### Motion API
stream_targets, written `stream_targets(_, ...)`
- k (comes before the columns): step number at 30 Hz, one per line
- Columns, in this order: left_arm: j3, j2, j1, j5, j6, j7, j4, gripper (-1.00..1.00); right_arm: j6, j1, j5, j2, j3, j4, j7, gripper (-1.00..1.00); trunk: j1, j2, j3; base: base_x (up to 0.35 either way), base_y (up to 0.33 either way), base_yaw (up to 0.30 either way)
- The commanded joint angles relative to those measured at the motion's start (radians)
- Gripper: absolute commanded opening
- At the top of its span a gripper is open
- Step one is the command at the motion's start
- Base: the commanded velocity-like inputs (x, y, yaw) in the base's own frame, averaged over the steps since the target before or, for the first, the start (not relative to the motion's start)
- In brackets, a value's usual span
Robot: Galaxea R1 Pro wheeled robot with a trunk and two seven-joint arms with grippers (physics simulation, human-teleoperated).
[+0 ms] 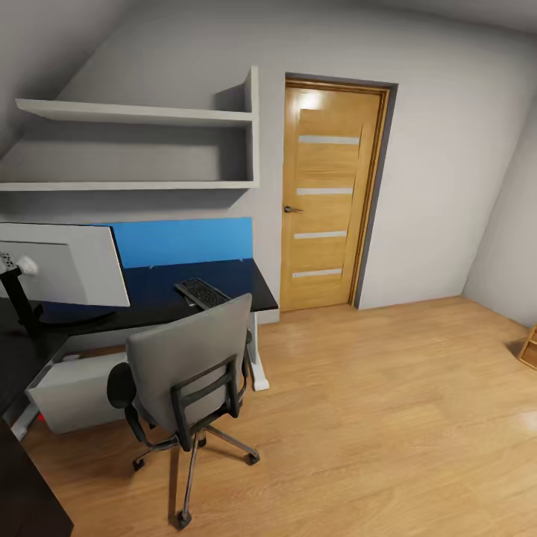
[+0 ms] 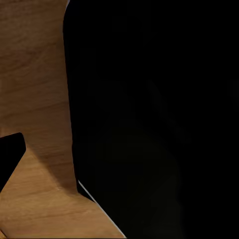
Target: In the bedroom, organize the workspace by keeping the computer under the desk, ensuring the monitor is on the desk, placing the keyboard on the desk next to the monitor, placing the mouse on the desk next to the keyboard, moving the folder from the swivel chair onto the desk next to the mouse, stacking the notebook on top of the folder with the pen on top of the notebook, and positioning the swivel chair next to the desk.
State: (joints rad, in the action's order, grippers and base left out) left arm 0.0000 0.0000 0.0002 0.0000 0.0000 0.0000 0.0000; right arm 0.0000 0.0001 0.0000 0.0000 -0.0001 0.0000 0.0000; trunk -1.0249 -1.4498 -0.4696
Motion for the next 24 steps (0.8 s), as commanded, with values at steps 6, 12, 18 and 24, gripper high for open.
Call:
stream_targets(6, 0.000, -0.034, 0.007, -0.008, 0.016, 0.003, -0.016, 1.00, 0.014, -0.002, -0.001, 0.024, -0.004, 0.009, 0.001, 1.00, 0.019, 0.035, 0.015, 0.000, 0.000, 0.000)
stream_targets(12, 0.000, -0.045, 0.007, -0.008, 0.018, 0.003, -0.025, 1.00, -0.010, -0.002, -0.001, 0.026, -0.004, -0.005, 0.002, 1.00, 0.042, 0.077, 0.034, 0.000, 0.000, 0.000)
stream_targets(18, 0.000, -0.046, 0.007, -0.008, 0.018, 0.003, -0.026, 1.00, -0.044, -0.002, -0.001, 0.027, -0.004, -0.007, 0.002, 1.00, 0.065, 0.119, 0.053, 0.000, 0.000, 0.000)
stream_targets(24, 0.000, -0.046, 0.007, -0.008, 0.018, 0.003, -0.026, 1.00, -0.077, -0.002, -0.002, 0.026, -0.003, -0.008, 0.002, 1.00, 0.088, 0.161, 0.072, 0.000, 0.000, 0.000)
